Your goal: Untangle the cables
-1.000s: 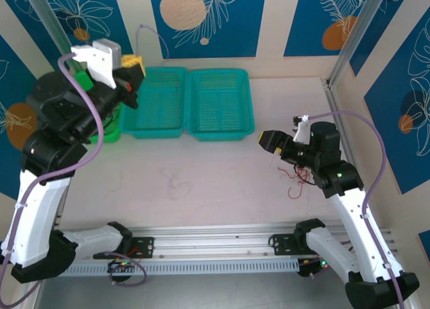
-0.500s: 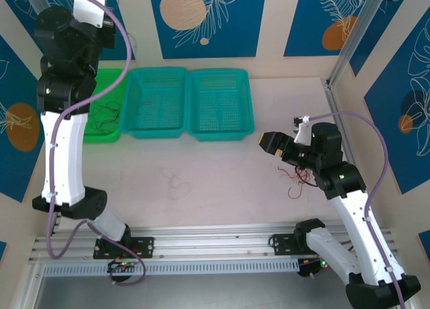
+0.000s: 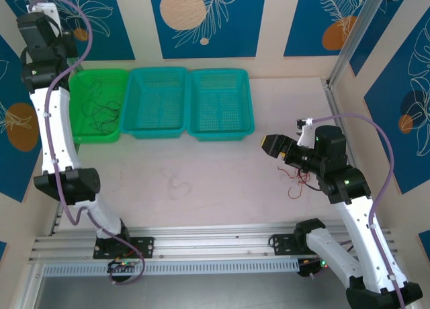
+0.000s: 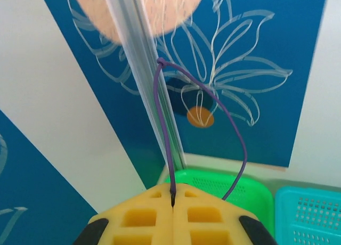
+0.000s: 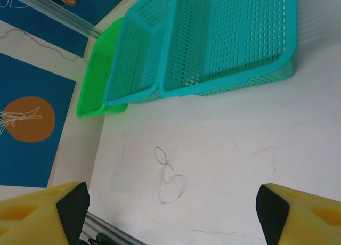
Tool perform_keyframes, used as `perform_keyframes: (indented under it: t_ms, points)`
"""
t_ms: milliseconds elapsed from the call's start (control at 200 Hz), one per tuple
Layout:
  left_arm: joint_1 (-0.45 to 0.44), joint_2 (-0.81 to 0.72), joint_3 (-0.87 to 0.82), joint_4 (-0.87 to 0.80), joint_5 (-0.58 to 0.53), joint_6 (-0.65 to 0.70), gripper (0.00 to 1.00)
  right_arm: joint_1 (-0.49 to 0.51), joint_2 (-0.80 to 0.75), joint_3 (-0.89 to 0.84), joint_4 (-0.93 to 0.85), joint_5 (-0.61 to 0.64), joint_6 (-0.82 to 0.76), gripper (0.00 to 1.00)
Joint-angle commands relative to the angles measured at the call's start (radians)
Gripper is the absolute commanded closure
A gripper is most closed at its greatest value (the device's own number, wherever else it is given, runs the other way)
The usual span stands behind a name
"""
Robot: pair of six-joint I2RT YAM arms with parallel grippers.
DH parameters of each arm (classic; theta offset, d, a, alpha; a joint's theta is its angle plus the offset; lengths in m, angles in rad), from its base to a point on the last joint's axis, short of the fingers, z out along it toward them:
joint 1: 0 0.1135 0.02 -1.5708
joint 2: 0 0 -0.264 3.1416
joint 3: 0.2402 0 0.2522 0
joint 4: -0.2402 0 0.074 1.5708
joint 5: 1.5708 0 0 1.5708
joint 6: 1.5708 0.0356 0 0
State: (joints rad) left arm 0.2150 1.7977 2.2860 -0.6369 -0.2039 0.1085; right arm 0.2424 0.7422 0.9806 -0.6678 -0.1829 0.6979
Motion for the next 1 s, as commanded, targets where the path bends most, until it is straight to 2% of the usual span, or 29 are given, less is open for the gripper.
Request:
perform_keyframes:
  t_ms: [0,165,440,600,730,805,995]
  points:
    - [0.027,0.068,-0.034,-0.004,0.096,-0.107,1.0,0.006,-0.016,0.025,-0.019,0.01,0.002,0.16]
    - [0.062,0.2,-0.048,-0.066,0.142,-0.203,1.0,0.008,-0.021,0.038,-0.052,0.025,-0.008,0.16]
    - [0.079,0.357,-0.118,-0.14,0.189,-0.262,1.0,0.008,-0.03,0.012,-0.043,0.033,0.015,0.16]
    - [0.093,0.365,-0.177,-0.126,0.215,-0.277,0.54,0.008,-0.027,0.009,-0.039,0.032,0.019,0.17]
    - [0.093,0.299,-0.184,-0.1,0.242,-0.29,0.33,0.009,-0.026,0.007,-0.039,0.033,0.02,0.17]
    - [0.093,0.243,-0.187,-0.086,0.272,-0.305,0.28,0.009,-0.026,0.0,-0.034,0.032,0.023,0.17]
    - [0.064,0.022,-0.298,-0.007,0.387,-0.374,0.28,0.009,-0.022,-0.027,-0.041,0.091,0.06,0.17]
